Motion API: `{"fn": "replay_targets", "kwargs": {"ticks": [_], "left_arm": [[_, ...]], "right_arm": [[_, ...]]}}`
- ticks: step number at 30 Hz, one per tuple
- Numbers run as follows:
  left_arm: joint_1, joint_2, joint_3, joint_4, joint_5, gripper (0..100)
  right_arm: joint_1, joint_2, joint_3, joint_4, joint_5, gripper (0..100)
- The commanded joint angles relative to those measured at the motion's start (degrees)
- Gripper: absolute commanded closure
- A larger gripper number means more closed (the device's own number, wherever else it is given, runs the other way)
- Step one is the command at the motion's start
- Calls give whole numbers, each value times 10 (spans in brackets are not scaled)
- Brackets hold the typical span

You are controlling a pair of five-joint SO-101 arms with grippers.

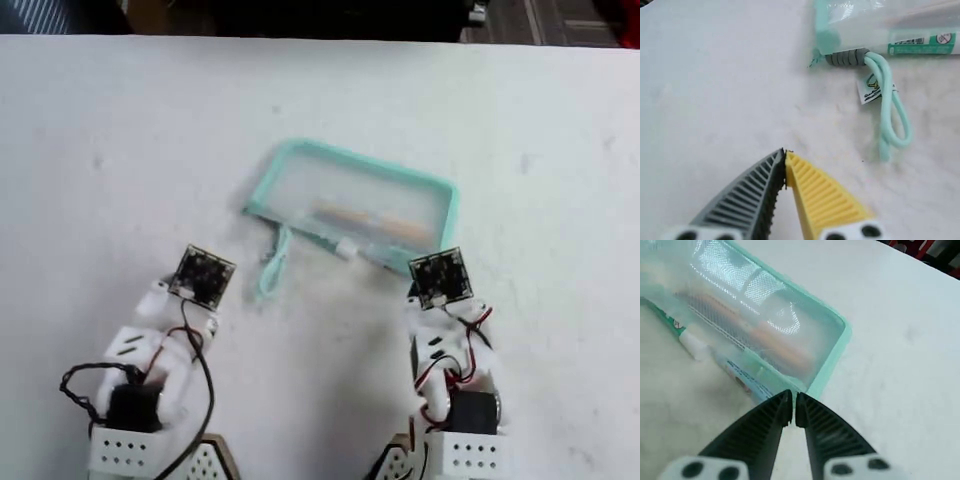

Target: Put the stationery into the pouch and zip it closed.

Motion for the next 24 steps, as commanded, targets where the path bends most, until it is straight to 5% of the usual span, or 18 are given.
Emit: {"fn": "replay_targets", "kwargs": {"ticks": [1,7,15,24], "left_arm": [[-26,-10,-35,-1,2,976],[-83,-10,-38,-26,54,976],[-95,-10,-37,-33,58,976],[-93,-10,-27,-45,58,976]], "right_arm": [[-7,-3,4,3,11,981],[-35,1,-40,5,25,978],[-177,2,-173,138,82,981],[-183,8,-253,188,81,981]]}}
